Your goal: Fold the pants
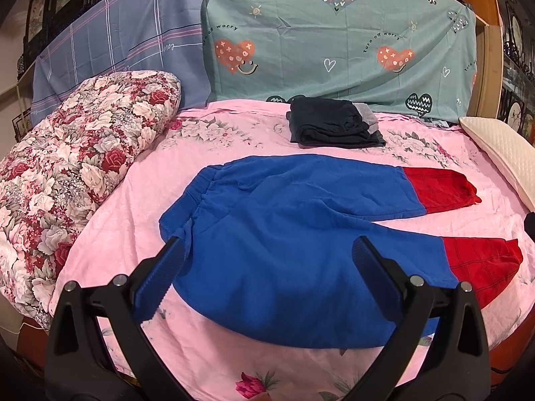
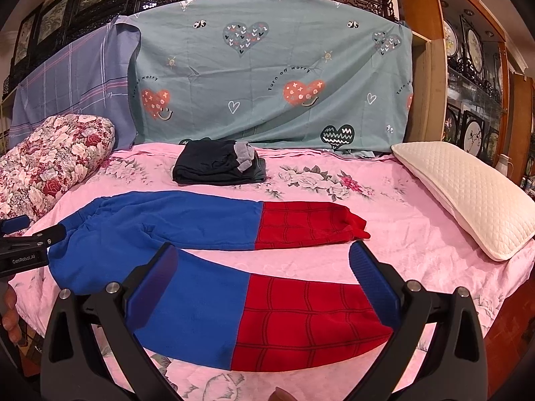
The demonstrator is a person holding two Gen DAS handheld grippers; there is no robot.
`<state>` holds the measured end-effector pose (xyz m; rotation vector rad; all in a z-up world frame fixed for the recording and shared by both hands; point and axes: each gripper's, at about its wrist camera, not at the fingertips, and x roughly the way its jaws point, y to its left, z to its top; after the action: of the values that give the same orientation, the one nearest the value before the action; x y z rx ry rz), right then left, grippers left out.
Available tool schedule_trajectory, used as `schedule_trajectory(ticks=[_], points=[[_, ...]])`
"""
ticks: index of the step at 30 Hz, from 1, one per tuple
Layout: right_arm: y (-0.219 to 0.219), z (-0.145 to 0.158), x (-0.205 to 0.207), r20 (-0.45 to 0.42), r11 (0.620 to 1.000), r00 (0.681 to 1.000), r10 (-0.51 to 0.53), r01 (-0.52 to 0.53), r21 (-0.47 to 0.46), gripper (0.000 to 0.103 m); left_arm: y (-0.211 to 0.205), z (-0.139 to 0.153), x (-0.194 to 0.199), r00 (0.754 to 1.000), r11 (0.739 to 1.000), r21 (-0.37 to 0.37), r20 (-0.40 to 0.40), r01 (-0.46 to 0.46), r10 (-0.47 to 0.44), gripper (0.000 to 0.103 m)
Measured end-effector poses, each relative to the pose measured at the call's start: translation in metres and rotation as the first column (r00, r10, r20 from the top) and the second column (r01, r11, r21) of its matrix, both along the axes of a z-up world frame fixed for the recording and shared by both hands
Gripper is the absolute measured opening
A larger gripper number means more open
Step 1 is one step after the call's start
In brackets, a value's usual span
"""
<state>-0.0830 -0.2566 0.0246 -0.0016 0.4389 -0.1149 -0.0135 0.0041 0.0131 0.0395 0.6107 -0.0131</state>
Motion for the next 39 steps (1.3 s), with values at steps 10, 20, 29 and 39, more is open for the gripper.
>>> schedule_trajectory(ticks=[10, 20, 29, 39], points=[[0.0005, -0.0019, -0.0002, -0.005, 1.0, 1.0, 0.004, -0.004, -0.004, 0.102, 0.0036, -0.002, -0.0005, 1.0, 1.0, -0.001, -0.002, -0.005, 0.005, 0.101], [0.0006, -0.0027, 0.0013, -0.013, 1.0, 1.0, 0.0, 0.0, -0.005, 0.102, 0.0034, -0.0027, -0.0013, 1.0, 1.0, -0.002, 0.002, -0.001, 0.001, 0.101], [0.0007, -0.0029, 0.0014, -0.014, 1.0, 1.0, 0.001, -0.001, -0.004, 0.102, 0.0019, -0.0012, -0.0018, 1.0, 1.0, 0.0, 0.005, 0.0, 0.0, 0.101], [0.0021, -0.0025, 0.0025, -0.018, 1.0, 1.0, 0.008, -0.008, -0.001, 0.102, 0.0026, 0.0004, -0.0024, 1.0, 1.0, -0.001, 0.007, 0.002, -0.002, 0.101]])
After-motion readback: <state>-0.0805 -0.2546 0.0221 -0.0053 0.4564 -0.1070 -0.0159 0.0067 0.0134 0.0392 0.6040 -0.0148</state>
